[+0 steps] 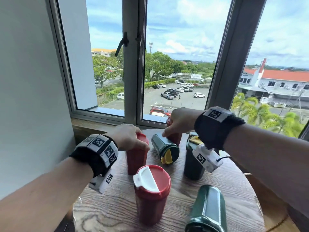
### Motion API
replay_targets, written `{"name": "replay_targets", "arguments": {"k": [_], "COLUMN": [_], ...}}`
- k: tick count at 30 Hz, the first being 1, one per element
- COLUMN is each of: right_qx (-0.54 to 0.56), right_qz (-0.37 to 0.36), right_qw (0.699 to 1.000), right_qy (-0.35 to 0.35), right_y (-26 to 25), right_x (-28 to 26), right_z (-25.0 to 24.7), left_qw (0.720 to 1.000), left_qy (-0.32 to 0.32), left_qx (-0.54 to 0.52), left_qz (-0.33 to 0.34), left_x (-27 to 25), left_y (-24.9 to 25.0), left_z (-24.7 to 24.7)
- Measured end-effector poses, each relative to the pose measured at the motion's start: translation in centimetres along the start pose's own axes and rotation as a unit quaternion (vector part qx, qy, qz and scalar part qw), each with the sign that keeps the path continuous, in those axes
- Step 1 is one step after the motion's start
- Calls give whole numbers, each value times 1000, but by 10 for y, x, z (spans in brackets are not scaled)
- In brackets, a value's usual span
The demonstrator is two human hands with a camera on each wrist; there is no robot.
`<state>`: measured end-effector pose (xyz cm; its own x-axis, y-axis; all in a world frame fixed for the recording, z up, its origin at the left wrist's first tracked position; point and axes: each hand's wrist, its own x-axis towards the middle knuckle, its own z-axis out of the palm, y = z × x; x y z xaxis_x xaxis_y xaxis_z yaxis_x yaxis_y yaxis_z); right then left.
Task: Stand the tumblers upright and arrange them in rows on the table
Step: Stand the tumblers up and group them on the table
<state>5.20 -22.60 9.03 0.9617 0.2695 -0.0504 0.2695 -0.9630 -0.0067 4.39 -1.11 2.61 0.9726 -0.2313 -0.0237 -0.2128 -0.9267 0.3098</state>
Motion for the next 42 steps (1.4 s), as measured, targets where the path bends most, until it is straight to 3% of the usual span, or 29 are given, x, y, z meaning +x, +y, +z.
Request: {"name": "replay_targets", "arguments": {"k": [7,16,21,24,29,32,42], "right_qx": [-74,-92,-93,-22,18,-49,-28], "right_qz": [69,73,52,67,69,101,134], "right_qw": [991,975,976,979,985,979,985], "right_qy": [-82,-189,-188,-189,-157,-171,-108], "right_y": [-39,-49,-48,-46,-53,-58,-50], "right_x": [34,51,54,55,51,55,63], "right_z": [34,57,68,69,42,23,25], "left_qw": [998,997,997,996,997,997,998], "left_qy": [22,23,23,21,13,7,16], "left_qx": [50,61,56,59,56,50,46], "left_qz": [32,52,57,62,56,50,42], "left_x": [9,14,15,13,12,12,12], "left_y": [-8,-13,-13,-14,-14,-13,-12], "left_z": [5,6,7,7,5,4,5]}}
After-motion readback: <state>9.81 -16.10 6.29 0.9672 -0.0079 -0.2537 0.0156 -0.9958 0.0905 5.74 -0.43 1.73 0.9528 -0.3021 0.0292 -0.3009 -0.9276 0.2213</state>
